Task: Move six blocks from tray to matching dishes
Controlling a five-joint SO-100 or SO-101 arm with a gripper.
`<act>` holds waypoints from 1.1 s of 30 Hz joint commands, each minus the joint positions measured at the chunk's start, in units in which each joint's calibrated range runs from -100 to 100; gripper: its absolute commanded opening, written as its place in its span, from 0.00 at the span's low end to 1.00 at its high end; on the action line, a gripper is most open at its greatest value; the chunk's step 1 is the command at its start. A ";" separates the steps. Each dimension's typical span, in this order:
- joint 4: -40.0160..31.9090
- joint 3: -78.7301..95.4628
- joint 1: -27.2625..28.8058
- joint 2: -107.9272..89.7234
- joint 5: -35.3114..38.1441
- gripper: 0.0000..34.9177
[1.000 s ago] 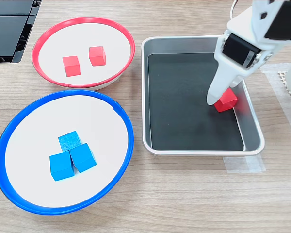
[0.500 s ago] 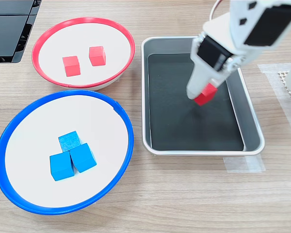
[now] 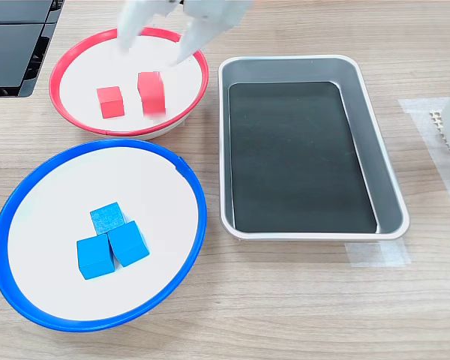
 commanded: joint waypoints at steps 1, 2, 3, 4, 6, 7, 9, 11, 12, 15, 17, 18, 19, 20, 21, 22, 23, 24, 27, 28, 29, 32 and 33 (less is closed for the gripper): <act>-2.80 0.16 -1.09 -2.94 0.29 0.49; -3.46 2.17 -1.38 -4.90 0.24 0.46; -4.37 4.81 -1.66 -7.38 0.20 0.42; -5.53 7.90 -2.13 -10.27 0.10 0.33; -9.57 18.28 -4.01 -19.14 -0.29 0.01; -11.31 22.28 -4.67 -22.39 -0.73 0.01; -16.42 33.30 -6.55 -31.43 -3.57 0.01; -21.79 46.41 -8.81 -43.62 -7.52 0.00; -23.28 50.87 -9.38 -47.97 -8.74 0.00; -28.56 68.53 -10.60 -66.48 -11.33 0.00; -28.81 77.54 -10.22 -76.97 -11.43 0.00; -28.31 80.27 -9.85 -80.30 -11.09 0.00; -28.15 83.64 -9.09 -83.79 -10.89 0.00; -28.06 86.19 -8.25 -86.44 -10.79 0.00; -28.06 88.37 -7.40 -88.65 -10.74 0.00; -27.65 90.38 -6.55 -90.96 -10.74 0.00; -26.25 91.65 -5.89 -93.35 -10.74 0.00; -23.52 91.65 -5.61 -94.71 -10.94 0.00; -16.34 91.65 -5.71 -98.97 -11.72 0.00; -13.70 91.65 -5.33 -100.77 -11.97 0.00; -11.80 91.65 -4.95 -101.87 -11.97 0.00; -6.68 91.65 -4.29 -104.18 -12.26 0.00; -5.61 91.65 -4.58 -104.52 -12.55 0.00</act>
